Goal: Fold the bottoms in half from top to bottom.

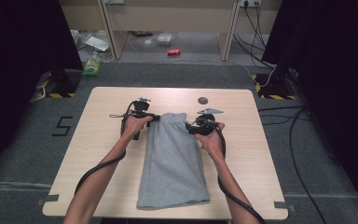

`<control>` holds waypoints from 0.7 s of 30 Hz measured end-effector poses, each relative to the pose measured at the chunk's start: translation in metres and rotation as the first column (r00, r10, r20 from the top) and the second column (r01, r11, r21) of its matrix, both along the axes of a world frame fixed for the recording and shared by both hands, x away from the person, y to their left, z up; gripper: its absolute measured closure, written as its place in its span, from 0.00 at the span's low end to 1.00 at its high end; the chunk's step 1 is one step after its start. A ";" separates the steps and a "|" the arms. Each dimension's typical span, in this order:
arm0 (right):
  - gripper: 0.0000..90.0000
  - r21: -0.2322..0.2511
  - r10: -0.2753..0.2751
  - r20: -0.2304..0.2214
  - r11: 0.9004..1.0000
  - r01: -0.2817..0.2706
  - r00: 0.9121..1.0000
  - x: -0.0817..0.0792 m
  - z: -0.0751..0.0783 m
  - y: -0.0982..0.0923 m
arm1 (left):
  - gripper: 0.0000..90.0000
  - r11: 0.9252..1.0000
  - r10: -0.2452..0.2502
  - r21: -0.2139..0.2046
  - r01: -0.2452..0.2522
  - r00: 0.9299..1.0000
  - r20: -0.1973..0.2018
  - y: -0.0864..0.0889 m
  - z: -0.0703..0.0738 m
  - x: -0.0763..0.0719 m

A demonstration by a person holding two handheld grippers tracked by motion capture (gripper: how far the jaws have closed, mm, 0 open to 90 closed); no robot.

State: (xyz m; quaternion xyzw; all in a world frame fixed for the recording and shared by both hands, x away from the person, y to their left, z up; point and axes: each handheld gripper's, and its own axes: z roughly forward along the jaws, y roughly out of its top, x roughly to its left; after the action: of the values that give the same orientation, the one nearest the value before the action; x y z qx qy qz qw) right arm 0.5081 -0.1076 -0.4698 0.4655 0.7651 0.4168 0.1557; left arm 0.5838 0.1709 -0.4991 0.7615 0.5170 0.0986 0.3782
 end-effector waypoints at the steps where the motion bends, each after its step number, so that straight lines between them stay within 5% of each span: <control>1: 0.50 0.001 0.001 -0.001 1.000 -0.001 1.000 0.002 -0.001 0.002 | 0.70 1.000 0.000 -0.001 0.000 1.000 0.000 0.000 0.000 0.000; 21: 0.51 -0.054 -0.015 -0.090 0.998 0.010 0.996 0.041 -0.026 0.027 | 0.70 1.000 0.000 -0.004 0.000 1.000 0.002 0.001 0.000 -0.001</control>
State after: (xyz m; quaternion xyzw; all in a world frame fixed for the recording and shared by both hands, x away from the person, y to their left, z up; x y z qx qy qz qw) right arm 0.5493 -0.0810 -0.4957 0.4844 0.7792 0.3738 0.1360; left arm 0.5825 0.1719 -0.4992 0.7608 0.5166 0.0984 0.3802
